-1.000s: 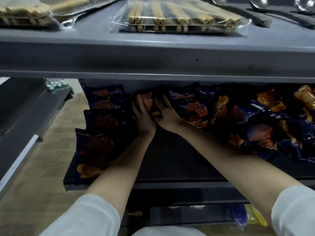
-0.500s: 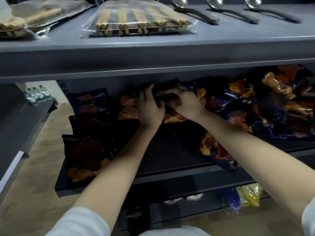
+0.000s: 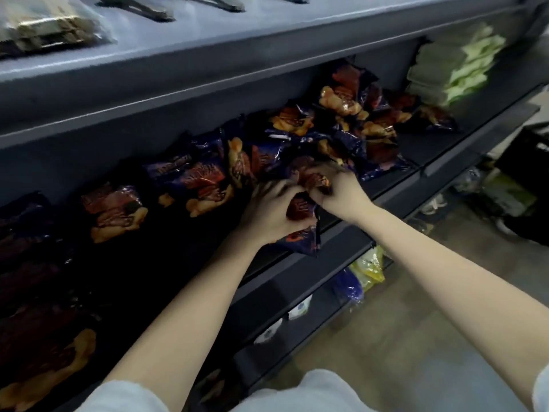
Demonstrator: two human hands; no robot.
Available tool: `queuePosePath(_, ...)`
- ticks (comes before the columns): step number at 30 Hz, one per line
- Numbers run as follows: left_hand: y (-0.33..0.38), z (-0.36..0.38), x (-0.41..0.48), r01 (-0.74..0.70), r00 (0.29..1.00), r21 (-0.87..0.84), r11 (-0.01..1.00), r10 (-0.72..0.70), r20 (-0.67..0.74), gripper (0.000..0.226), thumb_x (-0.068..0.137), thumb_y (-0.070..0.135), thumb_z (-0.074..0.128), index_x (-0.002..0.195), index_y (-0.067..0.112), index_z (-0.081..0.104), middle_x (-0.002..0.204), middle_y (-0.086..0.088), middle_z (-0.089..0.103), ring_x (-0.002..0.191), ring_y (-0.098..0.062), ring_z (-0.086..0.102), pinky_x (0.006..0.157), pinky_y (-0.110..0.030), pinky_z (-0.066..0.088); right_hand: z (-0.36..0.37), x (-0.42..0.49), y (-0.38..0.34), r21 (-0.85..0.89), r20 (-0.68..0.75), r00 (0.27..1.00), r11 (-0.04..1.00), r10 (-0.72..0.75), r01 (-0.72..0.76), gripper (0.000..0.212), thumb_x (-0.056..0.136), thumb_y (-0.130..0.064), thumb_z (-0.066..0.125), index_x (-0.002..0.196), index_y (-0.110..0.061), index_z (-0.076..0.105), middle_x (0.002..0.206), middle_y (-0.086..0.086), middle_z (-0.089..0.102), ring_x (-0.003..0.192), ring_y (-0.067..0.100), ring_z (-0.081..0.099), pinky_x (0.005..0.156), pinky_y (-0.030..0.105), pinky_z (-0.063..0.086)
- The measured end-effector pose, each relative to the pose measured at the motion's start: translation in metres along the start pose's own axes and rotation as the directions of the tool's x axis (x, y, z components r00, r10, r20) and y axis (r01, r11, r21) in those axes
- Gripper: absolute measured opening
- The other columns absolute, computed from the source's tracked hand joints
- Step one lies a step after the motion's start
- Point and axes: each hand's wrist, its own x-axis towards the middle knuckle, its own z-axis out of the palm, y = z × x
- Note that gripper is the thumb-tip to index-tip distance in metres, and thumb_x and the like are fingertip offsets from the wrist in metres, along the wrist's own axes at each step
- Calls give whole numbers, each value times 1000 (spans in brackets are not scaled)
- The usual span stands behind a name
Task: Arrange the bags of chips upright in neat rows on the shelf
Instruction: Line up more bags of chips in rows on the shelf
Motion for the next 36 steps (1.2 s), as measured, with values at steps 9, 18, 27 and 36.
queuePosePath(9,-7,33,-7,85,996,140,986,-87,9,83,64,72,46,130,21,50,134,-1,48,128,-26,35,105,-53,27,37,-46,9,62,-30,987,985,160,-158,56,77,-12,60,131,-8,49,126,17,50,113,33,52,95,29,39)
queuePosePath(18,-12,32,-20,123,972,126,984,-94,-218,65,68,59,56,118,16,58,120,-8,55,114,-29,44,94,-48,39,53,-43,-14,211,-89,989,973,119,-98,60,74,0,57,131,-16,49,139,9,38,101,25,57,81,20,42)
queuePosePath(27,-43,-1,-74,411,840,41,911,-361,-405,70,69,52,59,127,14,48,130,-14,49,123,-35,41,100,-55,33,87,0,-71,320,-17,987,934,-160,157,54,75,-5,62,127,-14,54,137,12,40,128,13,36,103,3,24)
queuePosePath(36,-72,-45,-148,743,608,-31,669,-693,-388,91,71,58,59,145,22,20,149,-12,27,134,-34,27,106,-56,27,145,75,-155,283,146,798,797,-585,533,47,81,12,53,124,-7,58,127,15,50,120,22,50,104,14,34)
